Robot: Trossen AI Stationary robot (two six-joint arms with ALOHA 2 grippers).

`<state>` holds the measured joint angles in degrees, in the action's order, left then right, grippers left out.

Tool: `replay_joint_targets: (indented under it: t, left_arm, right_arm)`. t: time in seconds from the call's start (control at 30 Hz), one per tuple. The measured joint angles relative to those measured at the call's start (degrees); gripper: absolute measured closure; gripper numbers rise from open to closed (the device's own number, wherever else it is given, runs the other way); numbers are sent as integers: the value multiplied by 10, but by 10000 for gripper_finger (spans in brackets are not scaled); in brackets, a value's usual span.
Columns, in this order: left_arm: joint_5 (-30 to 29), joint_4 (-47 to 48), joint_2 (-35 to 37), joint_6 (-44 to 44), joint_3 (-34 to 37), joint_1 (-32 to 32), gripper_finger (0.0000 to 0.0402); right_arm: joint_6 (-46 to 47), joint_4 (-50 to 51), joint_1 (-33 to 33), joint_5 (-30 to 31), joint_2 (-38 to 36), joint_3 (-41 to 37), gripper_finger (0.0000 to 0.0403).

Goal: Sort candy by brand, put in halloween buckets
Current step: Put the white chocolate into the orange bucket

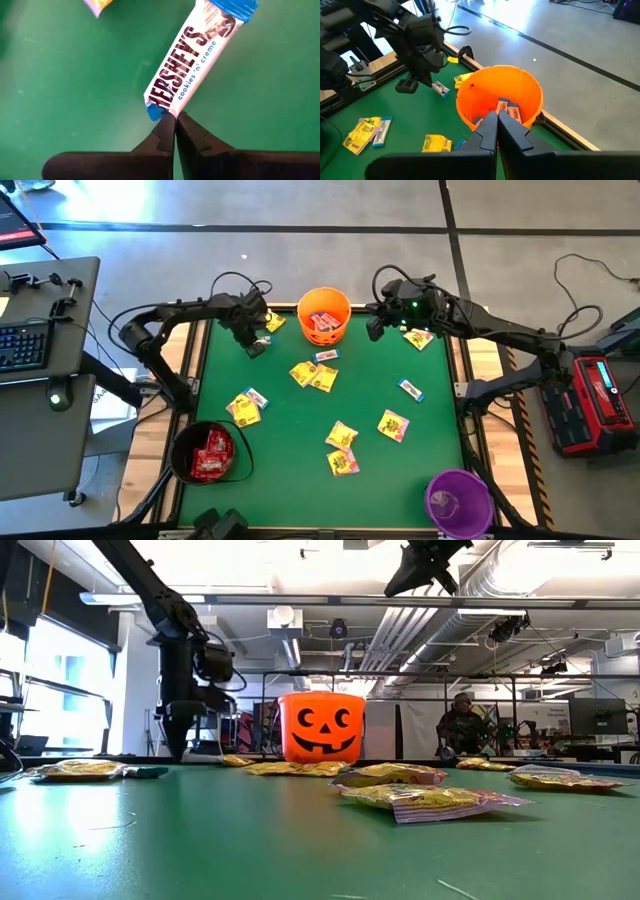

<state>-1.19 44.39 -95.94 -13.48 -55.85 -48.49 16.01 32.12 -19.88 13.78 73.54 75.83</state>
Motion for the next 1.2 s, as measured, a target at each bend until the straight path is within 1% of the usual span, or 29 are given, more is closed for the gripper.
replay_joint_targets:
  t: [0.3,0.4,0.5,0.63,0.93,1.2]
  left_arm:
    - [71,11,73,33,0,0,401]
    - [66,14,102,56,-4,1,401]
    - [51,48,121,59,-25,1,401]
    - [49,84,137,58,-75,1,401]
    - [29,160,135,48,-222,19,401]
    - [20,223,86,30,-354,36,401]
  right_arm:
    - [0,0,0,0,0,0,403]
    - [0,0,0,1,0,0,403]
    - [0,0,0,3,0,0,403]
    - [0,0,0,8,0,0,403]
    - [-11,0,0,8,0,0,403]
    - [-30,0,0,8,0,0,403]
